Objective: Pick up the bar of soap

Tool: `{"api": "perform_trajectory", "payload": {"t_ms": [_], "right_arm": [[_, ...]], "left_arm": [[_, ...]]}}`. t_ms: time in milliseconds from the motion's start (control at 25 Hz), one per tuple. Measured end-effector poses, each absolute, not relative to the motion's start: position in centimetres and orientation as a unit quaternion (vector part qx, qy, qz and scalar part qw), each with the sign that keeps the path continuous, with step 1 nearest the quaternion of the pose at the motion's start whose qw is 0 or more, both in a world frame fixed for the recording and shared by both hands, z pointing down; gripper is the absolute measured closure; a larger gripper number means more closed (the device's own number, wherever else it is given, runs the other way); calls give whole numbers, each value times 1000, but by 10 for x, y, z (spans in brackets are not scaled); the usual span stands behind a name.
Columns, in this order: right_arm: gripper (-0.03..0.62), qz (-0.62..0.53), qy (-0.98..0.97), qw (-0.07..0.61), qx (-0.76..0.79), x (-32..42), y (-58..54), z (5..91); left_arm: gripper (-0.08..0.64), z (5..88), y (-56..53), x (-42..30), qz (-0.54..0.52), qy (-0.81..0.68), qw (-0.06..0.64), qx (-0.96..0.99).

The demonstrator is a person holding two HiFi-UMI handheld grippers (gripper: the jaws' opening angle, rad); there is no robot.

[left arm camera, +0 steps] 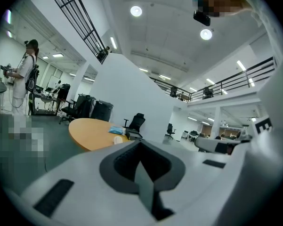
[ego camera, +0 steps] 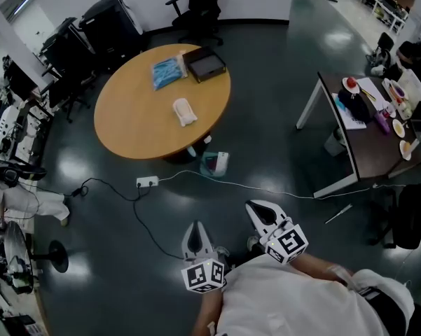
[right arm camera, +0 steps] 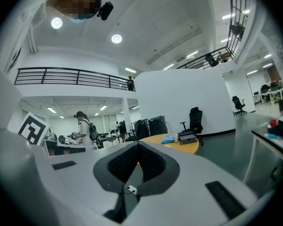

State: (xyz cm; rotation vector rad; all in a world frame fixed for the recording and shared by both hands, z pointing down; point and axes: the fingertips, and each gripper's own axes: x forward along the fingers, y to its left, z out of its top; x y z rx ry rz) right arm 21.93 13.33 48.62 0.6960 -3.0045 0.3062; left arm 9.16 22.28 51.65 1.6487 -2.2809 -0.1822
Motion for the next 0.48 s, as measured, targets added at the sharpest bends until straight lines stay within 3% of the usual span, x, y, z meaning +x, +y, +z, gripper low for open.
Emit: {"api": "perform_trajectory", "payload": {"t_ms": [280,480], "right_arm": [[580,95,-970,28,221,193,91,507],[580,93,-968,39,232,134,40,525]], "left_arm": [[557,528,193,69,-55,-806,164,566],[557,534,135,6,-53,-802,148,576]]}}
